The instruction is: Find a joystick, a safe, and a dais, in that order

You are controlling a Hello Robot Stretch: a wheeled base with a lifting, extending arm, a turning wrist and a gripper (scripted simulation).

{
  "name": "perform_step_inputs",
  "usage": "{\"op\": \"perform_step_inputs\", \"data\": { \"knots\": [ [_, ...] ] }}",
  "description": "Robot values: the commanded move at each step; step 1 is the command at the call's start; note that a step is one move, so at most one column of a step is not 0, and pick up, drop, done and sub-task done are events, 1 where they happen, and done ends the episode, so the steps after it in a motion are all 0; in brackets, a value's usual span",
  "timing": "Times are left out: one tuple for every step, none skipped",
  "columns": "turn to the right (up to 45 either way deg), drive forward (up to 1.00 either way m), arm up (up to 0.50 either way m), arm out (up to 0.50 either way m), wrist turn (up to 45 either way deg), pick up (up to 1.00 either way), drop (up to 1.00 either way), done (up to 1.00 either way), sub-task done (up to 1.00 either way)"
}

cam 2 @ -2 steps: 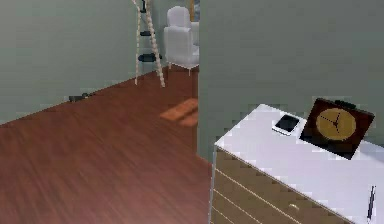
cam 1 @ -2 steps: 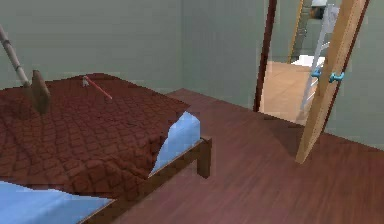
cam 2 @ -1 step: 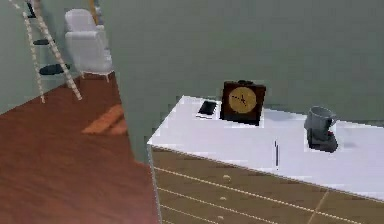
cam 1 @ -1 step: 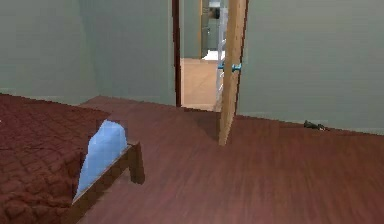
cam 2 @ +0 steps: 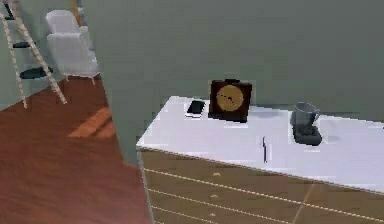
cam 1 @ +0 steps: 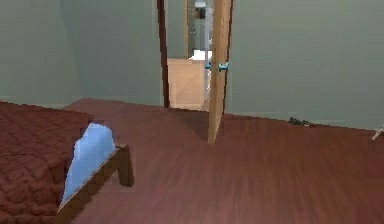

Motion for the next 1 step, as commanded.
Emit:
{"op": "perform_step_inputs", "data": {
  "knots": [
    [0.0, 1.0, 0.0, 0.0, 0.0, 0.0, 0.0, 0.0, 0.0]
  ]
}}
